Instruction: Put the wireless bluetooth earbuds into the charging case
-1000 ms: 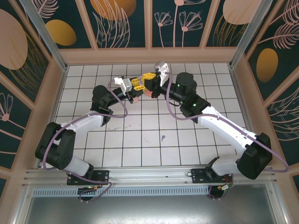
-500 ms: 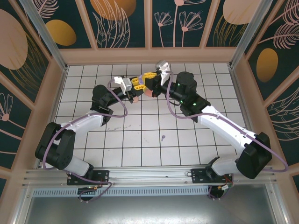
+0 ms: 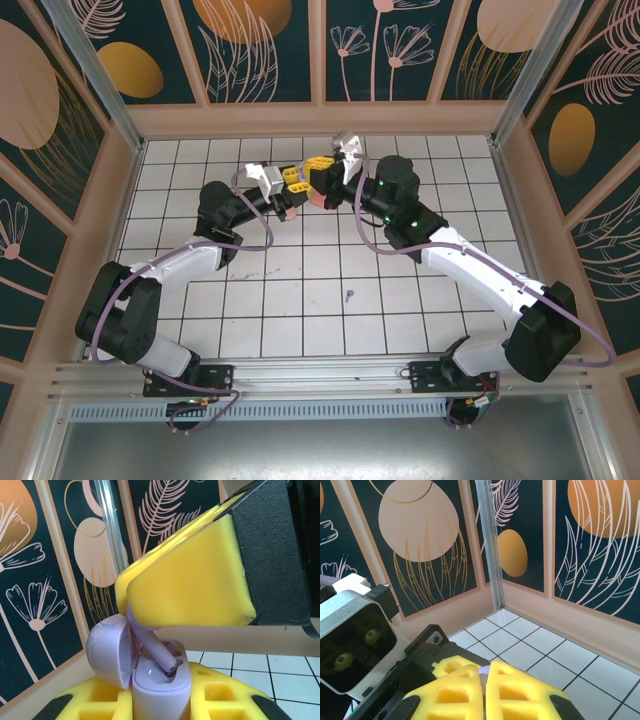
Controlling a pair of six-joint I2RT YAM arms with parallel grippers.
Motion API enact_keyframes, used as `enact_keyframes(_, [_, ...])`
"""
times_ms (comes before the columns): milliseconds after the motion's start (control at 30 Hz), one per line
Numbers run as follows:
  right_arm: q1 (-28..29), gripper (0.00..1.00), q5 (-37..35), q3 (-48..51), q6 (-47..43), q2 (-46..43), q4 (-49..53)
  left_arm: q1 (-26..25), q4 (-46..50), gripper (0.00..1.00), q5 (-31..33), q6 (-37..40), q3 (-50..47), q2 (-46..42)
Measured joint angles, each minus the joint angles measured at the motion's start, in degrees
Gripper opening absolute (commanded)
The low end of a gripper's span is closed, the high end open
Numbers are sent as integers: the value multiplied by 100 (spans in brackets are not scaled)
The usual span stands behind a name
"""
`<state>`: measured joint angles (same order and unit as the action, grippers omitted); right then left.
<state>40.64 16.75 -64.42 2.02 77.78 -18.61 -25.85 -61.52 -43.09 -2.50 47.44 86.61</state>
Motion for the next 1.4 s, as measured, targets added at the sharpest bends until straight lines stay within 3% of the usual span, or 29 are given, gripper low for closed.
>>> enact_keyframes(1400, [13,0,-83,310,-308,-275,-120,-63,181,0,4,-59,0,-111])
